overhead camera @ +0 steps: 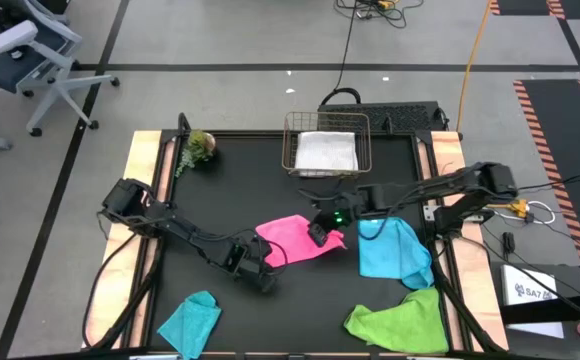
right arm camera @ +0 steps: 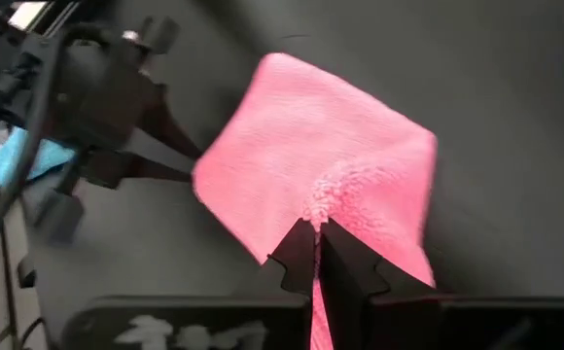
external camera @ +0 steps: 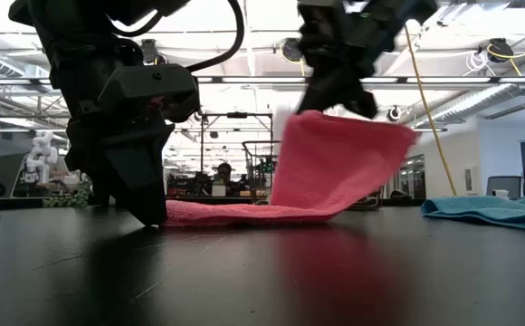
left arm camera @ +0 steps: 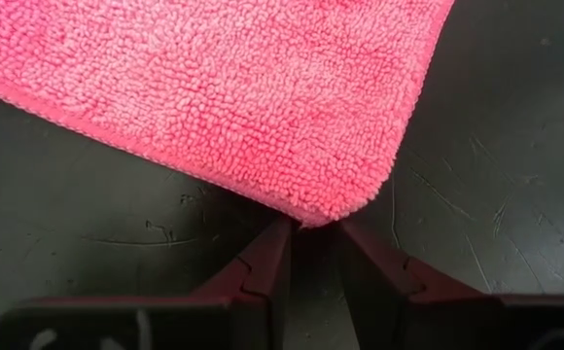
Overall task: Fold microfiber towels
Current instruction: Fold the pink towel
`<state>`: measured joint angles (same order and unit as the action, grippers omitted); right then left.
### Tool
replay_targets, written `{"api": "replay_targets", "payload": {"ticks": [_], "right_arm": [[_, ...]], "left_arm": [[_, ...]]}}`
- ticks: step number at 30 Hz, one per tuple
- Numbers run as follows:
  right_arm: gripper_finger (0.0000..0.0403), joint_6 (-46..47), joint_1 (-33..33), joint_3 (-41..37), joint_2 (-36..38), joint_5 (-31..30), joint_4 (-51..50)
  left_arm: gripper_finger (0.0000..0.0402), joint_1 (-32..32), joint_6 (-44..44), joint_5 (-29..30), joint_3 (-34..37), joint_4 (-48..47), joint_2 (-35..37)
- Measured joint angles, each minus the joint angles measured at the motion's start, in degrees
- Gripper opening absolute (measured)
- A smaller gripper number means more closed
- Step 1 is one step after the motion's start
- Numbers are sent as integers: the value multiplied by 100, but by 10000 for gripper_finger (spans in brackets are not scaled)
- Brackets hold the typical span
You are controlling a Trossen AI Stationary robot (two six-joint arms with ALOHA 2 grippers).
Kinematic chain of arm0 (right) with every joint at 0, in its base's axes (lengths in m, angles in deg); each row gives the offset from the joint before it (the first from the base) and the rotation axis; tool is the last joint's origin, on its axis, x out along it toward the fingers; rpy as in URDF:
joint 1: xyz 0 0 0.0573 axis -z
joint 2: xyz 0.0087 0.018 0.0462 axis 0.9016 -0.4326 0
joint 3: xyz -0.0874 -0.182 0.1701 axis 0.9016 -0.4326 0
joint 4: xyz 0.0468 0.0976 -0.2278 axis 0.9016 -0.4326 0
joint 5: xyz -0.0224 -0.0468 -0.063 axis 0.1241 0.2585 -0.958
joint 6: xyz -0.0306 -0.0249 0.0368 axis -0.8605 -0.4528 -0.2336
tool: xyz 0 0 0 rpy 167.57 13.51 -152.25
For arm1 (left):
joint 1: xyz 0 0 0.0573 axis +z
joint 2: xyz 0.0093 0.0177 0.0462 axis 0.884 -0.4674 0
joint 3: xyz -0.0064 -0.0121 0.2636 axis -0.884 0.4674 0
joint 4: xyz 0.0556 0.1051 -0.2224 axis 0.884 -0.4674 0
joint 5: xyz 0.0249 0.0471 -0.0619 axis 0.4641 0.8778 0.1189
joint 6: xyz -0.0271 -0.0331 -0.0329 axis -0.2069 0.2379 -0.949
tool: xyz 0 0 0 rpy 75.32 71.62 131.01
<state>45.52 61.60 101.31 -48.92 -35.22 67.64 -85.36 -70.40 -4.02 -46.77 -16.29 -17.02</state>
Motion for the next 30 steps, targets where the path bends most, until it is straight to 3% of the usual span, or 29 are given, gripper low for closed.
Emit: {"api": "replay_targets", "payload": {"ticks": [10, 30], "right_arm": [[0, -205, 2, 1068, -1187, 165, 1079], [1, -279, 198, 1069, -2437, 320, 2392]], "left_arm": [[90, -2, 27, 2, 0, 2, 0], [90, -130, -131, 11, 2, -16, 0]]}}
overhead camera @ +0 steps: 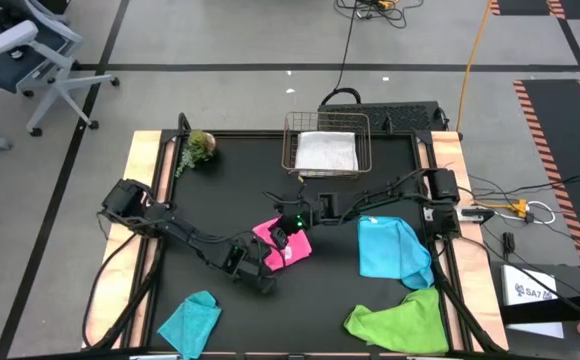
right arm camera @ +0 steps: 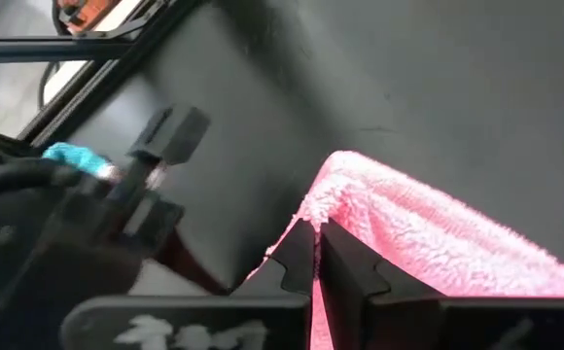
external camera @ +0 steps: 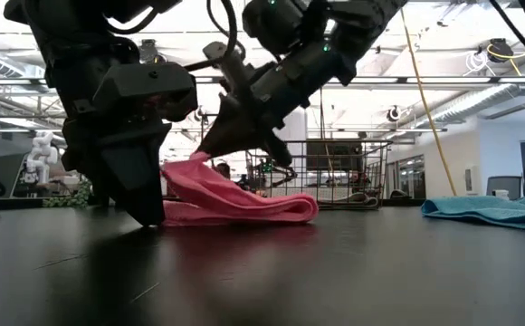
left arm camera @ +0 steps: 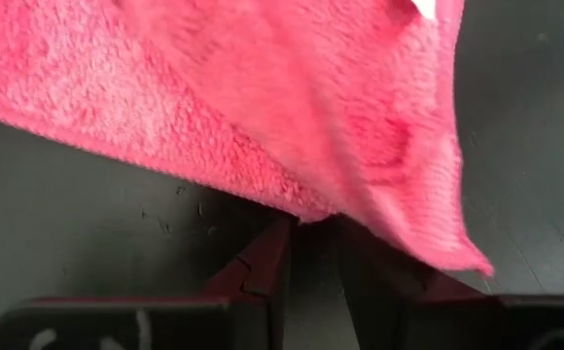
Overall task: Fold microfiber towels
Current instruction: Fold the pink towel
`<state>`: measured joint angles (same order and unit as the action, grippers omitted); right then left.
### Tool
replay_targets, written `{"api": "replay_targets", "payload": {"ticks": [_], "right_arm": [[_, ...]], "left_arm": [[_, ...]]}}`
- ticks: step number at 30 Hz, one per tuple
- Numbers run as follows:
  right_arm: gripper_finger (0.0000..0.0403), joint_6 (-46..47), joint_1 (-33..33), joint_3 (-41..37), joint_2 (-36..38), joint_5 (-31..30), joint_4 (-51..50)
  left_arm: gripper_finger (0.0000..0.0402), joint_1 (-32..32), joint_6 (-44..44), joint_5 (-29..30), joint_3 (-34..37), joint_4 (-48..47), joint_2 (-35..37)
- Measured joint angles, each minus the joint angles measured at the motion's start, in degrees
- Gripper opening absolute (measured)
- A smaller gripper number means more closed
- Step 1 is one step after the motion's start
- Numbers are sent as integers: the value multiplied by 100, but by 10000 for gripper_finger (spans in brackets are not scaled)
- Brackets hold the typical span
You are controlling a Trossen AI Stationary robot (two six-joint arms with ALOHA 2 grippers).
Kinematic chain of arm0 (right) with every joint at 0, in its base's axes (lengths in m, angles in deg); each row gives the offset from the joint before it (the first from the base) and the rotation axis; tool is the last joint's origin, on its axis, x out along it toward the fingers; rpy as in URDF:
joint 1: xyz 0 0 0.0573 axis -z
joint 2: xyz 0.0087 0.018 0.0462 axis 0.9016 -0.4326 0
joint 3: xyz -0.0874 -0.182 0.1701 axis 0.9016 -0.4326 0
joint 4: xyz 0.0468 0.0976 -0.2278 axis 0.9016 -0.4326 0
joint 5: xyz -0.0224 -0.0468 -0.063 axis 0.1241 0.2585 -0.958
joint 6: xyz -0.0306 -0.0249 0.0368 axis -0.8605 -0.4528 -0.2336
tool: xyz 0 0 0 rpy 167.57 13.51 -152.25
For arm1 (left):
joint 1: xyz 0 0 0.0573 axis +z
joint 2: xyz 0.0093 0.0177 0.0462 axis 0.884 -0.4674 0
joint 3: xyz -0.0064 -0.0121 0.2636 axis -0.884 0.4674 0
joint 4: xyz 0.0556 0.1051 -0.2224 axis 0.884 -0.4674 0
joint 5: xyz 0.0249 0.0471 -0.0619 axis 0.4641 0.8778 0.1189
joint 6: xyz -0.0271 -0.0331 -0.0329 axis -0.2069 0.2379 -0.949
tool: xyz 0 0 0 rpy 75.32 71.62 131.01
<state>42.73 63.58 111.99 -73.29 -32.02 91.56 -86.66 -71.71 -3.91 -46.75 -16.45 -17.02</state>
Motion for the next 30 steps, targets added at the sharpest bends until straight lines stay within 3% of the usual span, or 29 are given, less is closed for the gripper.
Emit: {"api": "replay_targets", "payload": {"ticks": [4, 9, 16, 21, 25, 30], "right_arm": [[22, -373, 9, 0, -1, 5, 102], [81, -534, -3, 0, -1, -33, 254], [144, -783, -3, -4, 234, 161, 330], [146, -958, -42, 2, 565, 777, -329], [134, -1108, -167, -70, 607, 768, -1260], [127, -766, -336, -552, 561, 567, -1006]], "left_arm": [[90, -25, -107, -9, 0, -24, 2], [90, -48, -241, -75, 0, -107, 14], [90, -348, -804, -221, 11, -1163, 310], [90, -515, -1147, -69, 14, -1553, 641], [90, -423, -1130, 362, -2, -1459, 903], [90, -40, -821, 797, -2, -1172, 1055]]}}
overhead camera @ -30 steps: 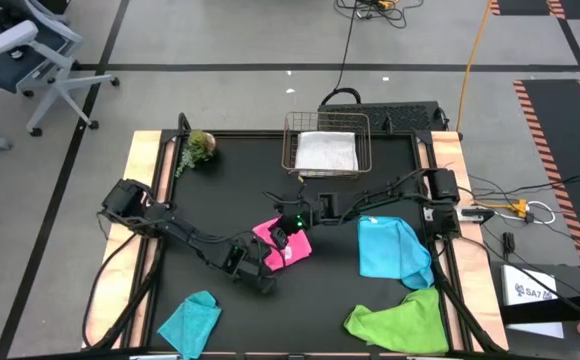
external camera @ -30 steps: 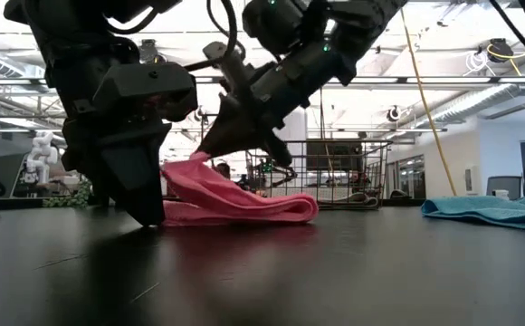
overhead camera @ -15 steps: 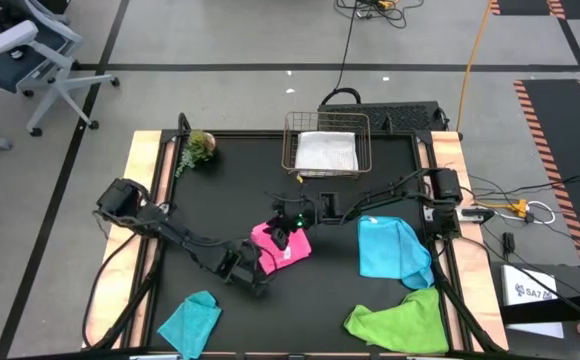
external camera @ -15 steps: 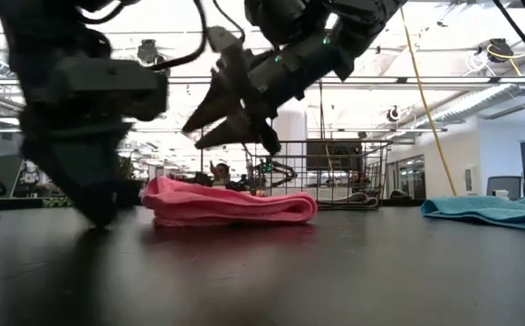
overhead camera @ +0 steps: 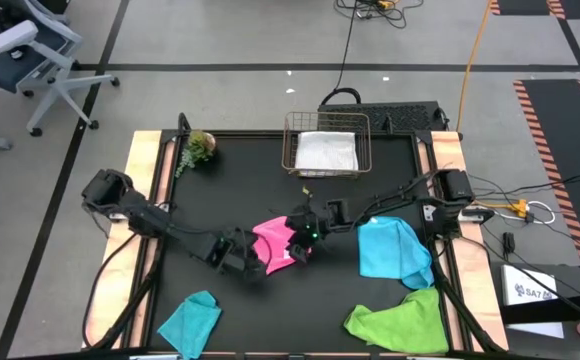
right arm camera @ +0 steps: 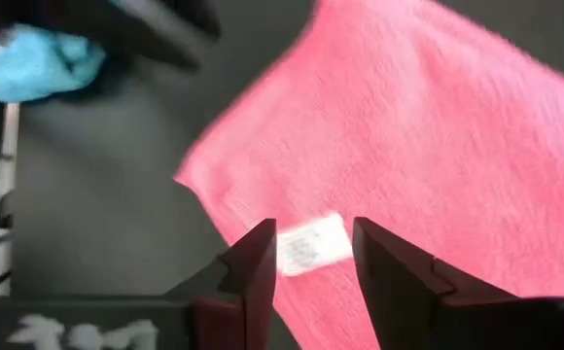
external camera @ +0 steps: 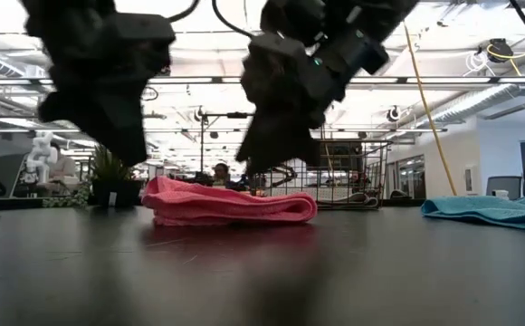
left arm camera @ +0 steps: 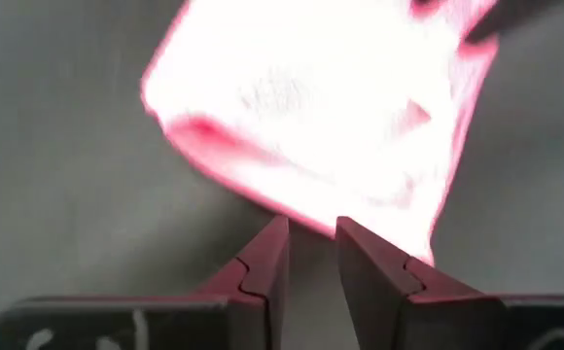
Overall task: Fold microfiber towels
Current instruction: Fold the pink towel
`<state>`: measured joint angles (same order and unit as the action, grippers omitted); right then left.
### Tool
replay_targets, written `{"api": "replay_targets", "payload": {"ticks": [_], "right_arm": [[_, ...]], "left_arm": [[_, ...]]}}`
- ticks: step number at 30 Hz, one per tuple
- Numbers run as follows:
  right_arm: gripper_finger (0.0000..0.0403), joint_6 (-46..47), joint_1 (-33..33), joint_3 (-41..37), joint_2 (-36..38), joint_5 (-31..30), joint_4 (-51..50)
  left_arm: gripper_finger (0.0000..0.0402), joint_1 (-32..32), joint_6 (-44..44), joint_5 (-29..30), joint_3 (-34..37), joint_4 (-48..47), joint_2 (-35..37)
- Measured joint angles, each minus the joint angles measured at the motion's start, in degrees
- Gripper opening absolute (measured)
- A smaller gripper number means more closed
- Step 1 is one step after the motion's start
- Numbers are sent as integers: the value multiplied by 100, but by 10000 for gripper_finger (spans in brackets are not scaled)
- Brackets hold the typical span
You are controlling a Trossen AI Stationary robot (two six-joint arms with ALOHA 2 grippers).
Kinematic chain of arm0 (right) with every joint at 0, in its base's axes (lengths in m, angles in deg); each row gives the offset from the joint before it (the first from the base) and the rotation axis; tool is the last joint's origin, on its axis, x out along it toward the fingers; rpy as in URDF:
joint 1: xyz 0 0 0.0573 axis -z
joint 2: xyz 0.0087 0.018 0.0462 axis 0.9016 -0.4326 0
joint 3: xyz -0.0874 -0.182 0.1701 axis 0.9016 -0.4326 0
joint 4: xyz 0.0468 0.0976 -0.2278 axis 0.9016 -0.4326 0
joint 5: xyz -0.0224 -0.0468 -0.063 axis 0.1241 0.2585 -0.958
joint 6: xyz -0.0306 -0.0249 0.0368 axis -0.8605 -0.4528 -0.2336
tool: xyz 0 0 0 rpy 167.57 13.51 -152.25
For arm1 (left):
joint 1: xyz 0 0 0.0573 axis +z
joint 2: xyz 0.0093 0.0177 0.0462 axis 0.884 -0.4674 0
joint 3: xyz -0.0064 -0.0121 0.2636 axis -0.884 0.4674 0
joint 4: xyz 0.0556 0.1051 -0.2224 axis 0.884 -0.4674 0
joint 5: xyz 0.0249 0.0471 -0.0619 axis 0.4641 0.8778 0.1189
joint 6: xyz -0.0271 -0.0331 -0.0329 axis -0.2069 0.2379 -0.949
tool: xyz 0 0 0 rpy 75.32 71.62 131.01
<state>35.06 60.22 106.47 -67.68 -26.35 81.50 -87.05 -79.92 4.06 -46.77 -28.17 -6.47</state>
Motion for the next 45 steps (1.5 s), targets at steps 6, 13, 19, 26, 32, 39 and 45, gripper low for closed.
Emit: {"api": "replay_targets", "payload": {"ticks": [6, 13, 19, 26, 32, 39, 45], "right_arm": [[126, 456, -63, -618, 0, -260, 725], [125, 701, -61, -1032, -4, -337, 1104], [125, 768, -260, -1257, 10, -337, 1166], [125, 990, -475, -1312, 249, -3, 1431], [96, 415, -231, -1279, 821, -735, 1310], [8, 124, 57, -1279, 754, -760, 1231], [1, 108, 79, -1279, 352, -755, 1219]], "left_arm": [[90, 526, 694, -50, -7, 499, -19], [90, 906, 1230, -57, -9, 832, -23], [90, 963, 1331, -158, -9, 856, -23], [90, 952, 1359, -282, -9, 867, -23], [90, 910, 1379, -436, -9, 884, -23], [90, 822, 1348, -432, -9, 905, -23], [90, 689, 1301, -431, -9, 1227, -23]]}}
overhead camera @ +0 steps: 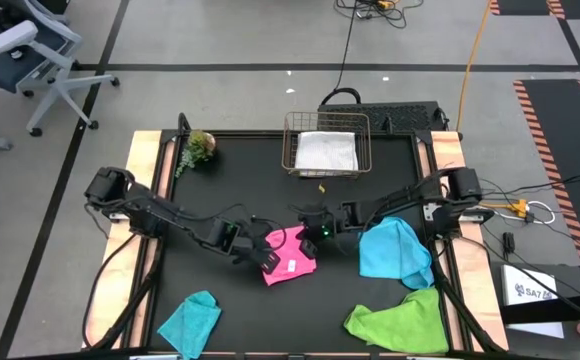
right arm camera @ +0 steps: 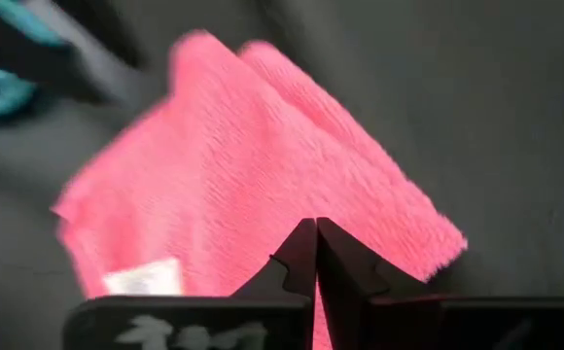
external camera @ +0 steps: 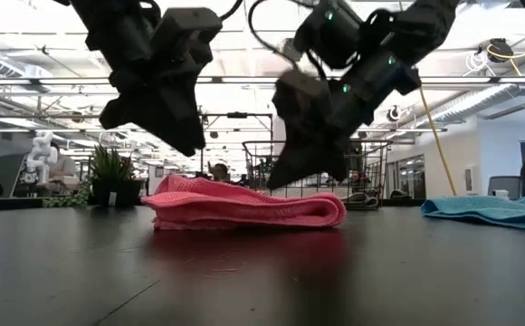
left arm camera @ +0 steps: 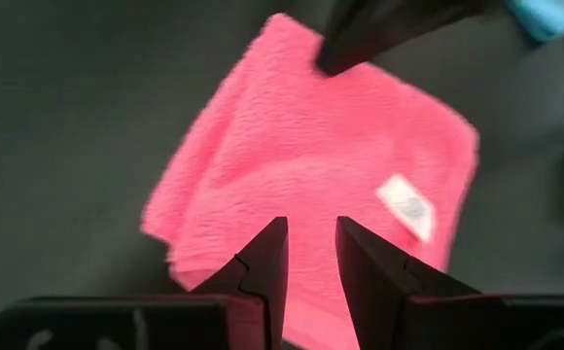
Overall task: Fold microfiber towels
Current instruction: Fold the pink towel
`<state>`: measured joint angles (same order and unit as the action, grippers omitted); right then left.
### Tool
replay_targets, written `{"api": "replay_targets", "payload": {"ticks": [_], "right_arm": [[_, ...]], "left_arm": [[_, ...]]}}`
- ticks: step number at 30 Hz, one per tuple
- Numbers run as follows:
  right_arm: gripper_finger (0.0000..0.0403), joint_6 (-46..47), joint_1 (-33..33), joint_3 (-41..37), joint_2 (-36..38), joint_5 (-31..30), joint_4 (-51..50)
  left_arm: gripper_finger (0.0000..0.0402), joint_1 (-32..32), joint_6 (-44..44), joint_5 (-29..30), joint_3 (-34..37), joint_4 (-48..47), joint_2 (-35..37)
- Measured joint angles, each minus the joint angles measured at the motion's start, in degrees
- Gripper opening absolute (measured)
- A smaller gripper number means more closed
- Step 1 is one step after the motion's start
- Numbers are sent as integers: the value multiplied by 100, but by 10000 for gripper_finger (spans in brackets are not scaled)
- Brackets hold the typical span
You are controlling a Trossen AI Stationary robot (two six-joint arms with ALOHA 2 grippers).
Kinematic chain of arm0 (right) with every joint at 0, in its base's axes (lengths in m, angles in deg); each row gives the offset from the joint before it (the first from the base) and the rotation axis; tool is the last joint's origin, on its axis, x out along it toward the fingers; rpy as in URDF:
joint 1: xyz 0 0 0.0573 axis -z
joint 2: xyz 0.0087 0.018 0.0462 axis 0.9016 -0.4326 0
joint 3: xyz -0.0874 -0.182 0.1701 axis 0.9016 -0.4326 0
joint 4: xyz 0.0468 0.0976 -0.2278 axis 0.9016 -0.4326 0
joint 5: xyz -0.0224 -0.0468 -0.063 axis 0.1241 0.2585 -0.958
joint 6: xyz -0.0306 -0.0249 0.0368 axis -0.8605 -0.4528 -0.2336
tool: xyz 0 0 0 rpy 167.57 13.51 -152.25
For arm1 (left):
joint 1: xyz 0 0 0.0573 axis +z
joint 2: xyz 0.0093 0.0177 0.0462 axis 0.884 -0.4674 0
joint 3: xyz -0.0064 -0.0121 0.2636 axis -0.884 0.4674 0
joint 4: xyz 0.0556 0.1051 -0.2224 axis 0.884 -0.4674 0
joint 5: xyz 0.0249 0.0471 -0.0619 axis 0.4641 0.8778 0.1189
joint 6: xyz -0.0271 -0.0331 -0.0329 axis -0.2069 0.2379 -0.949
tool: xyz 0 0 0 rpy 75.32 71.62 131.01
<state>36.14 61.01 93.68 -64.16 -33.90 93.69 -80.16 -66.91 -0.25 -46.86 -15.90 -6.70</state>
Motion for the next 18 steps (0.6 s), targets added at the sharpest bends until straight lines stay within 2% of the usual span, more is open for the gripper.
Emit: {"api": "replay_targets", "payload": {"ticks": [10, 15, 18], "right_arm": [[0, -343, 198, 0, -179, 0, 63], [0, -469, 352, 4, -179, 40, 117], [0, -531, 398, 4, -179, 264, 141]], "left_arm": [[90, -219, -569, 588, -3, 801, -187], [90, -369, -920, 326, -7, 1543, -788], [90, -470, -1224, 91, -46, 1773, -1163]]}}
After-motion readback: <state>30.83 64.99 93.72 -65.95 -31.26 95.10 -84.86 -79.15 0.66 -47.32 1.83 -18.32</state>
